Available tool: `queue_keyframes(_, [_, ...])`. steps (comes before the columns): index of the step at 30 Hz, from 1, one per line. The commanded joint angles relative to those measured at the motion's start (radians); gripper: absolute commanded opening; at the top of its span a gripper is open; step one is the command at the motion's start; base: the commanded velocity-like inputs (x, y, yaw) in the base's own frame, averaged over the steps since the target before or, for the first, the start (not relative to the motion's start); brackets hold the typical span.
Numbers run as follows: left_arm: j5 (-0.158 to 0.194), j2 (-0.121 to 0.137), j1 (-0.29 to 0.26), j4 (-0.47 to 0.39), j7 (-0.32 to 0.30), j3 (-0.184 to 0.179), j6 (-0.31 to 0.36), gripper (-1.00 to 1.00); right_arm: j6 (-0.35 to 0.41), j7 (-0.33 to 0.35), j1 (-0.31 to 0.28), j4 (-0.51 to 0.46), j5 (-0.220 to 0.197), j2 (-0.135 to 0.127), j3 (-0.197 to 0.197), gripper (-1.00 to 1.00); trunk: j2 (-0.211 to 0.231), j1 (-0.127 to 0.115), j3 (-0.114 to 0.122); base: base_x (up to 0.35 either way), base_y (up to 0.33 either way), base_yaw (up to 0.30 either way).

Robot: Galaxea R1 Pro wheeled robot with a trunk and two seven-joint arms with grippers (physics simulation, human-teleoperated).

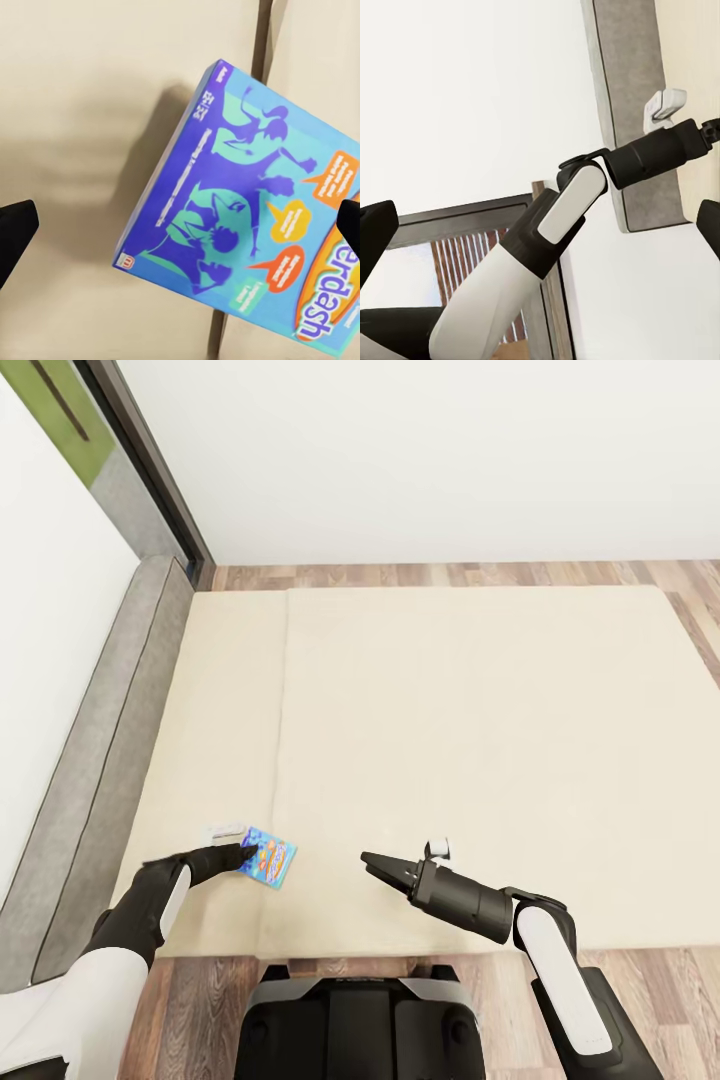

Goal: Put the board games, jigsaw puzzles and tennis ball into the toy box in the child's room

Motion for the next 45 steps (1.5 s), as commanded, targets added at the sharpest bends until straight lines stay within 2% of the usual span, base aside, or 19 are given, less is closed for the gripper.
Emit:
queue_keyframes(1, [-0.005, -0.001, 0.000, -0.001, -0.007, 0.004, 0.006, 1.00, 0.002, 0.006, 0.000, 0.000, 0.005, 0.000, 0.000, 1.00, -0.002, 0.000, -0.003, 0.000, 0.000, 0.000])
queue_keyframes(14, [-0.003, -0.004, 0.000, -0.001, -0.007, 0.004, 0.008, 1.00, 0.005, 0.012, -0.001, 0.000, 0.004, 0.001, 0.004, 1.00, -0.002, 0.000, -0.023, 0.000, 0.000, 0.000])
queue_keyframes(16, [-0.003, -0.006, 0.000, -0.001, -0.007, 0.004, 0.008, 1.00, 0.011, 0.013, -0.004, 0.000, 0.003, 0.001, 0.015, 1.00, -0.002, 0.000, -0.026, 0.000, 0.000, 0.000])
queue_keyframes(21, [-0.003, -0.008, 0.000, -0.001, -0.007, 0.004, 0.008, 1.00, 0.020, 0.030, -0.012, 0.000, 0.000, 0.003, 0.073, 1.00, -0.002, 0.000, -0.034, 0.000, 0.000, 0.000])
queue_keyframes(25, [-0.003, -0.008, 0.000, -0.001, -0.007, 0.004, 0.008, 1.00, 0.015, 0.048, -0.012, 0.000, -0.003, 0.007, 0.089, 1.00, -0.002, 0.000, -0.040, 0.000, 0.000, 0.000])
queue_keyframes(34, [0.000, -0.007, -0.014, -0.001, -0.012, 0.004, 0.011, 1.00, 0.007, 0.102, -0.008, 0.000, -0.003, 0.019, 0.096, 1.00, -0.002, 0.000, -0.054, 0.000, 0.000, 0.000])
queue_keyframes(36, [0.000, -0.007, -0.019, -0.001, -0.021, 0.004, 0.012, 1.00, 0.006, 0.105, -0.008, 0.000, -0.003, 0.022, 0.096, 1.00, -0.002, 0.000, -0.057, 0.000, 0.000, 0.000])
queue_keyframes(42, [-0.001, -0.007, -0.031, -0.001, -0.101, 0.004, 0.016, 1.00, 0.005, 0.111, -0.007, 0.000, -0.003, 0.030, 0.097, 1.00, -0.002, 0.000, -0.063, 0.000, 0.000, 0.000])
queue_keyframes(45, [-0.001, -0.007, -0.040, 0.000, -0.113, 0.004, 0.017, 1.00, 0.005, 0.111, -0.007, 0.000, -0.003, 0.031, 0.097, 1.00, -0.002, 0.000, -0.064, 0.000, 0.000, 0.000])
